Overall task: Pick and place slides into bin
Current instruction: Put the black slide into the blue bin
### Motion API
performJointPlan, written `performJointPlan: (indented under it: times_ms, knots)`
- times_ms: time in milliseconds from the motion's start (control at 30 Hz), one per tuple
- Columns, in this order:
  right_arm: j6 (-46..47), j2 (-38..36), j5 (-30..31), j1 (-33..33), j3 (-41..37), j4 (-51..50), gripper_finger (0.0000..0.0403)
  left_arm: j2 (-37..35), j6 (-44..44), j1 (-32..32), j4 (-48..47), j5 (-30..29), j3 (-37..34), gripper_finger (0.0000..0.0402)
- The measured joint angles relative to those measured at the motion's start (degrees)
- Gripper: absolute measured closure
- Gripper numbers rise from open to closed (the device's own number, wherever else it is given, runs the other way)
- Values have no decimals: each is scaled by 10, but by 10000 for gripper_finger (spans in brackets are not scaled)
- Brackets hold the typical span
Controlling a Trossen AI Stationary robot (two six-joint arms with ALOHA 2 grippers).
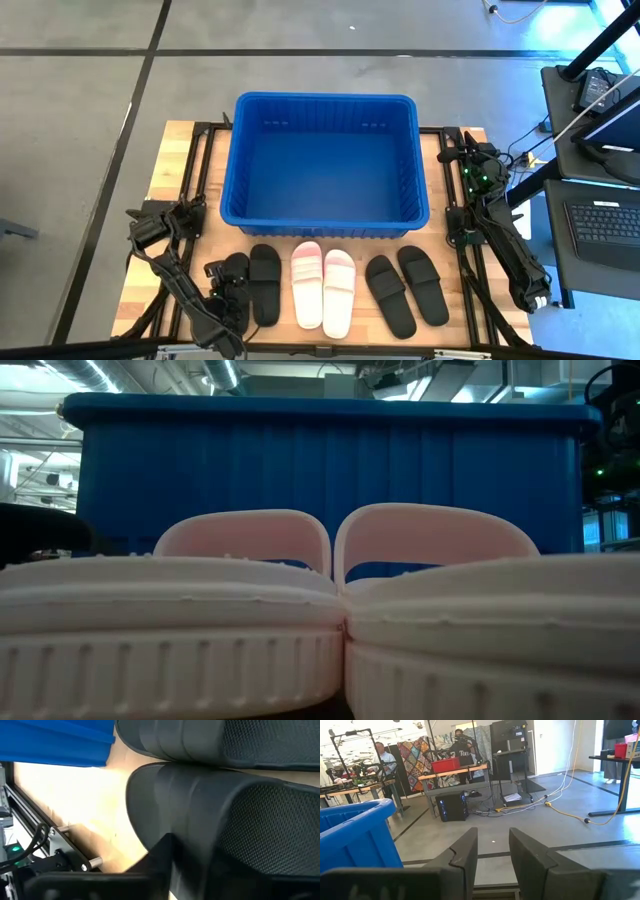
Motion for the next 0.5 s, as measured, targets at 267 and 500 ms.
performJointPlan:
  times_ms: [267, 500]
  knots:
    - [0, 0, 0, 0, 0, 0, 289, -5, -30, 0, -48, 27, 82, 394]
    - [0, 0, 0, 0, 0, 0, 289, -67, -30, 0, -78, 33, 224, 397]
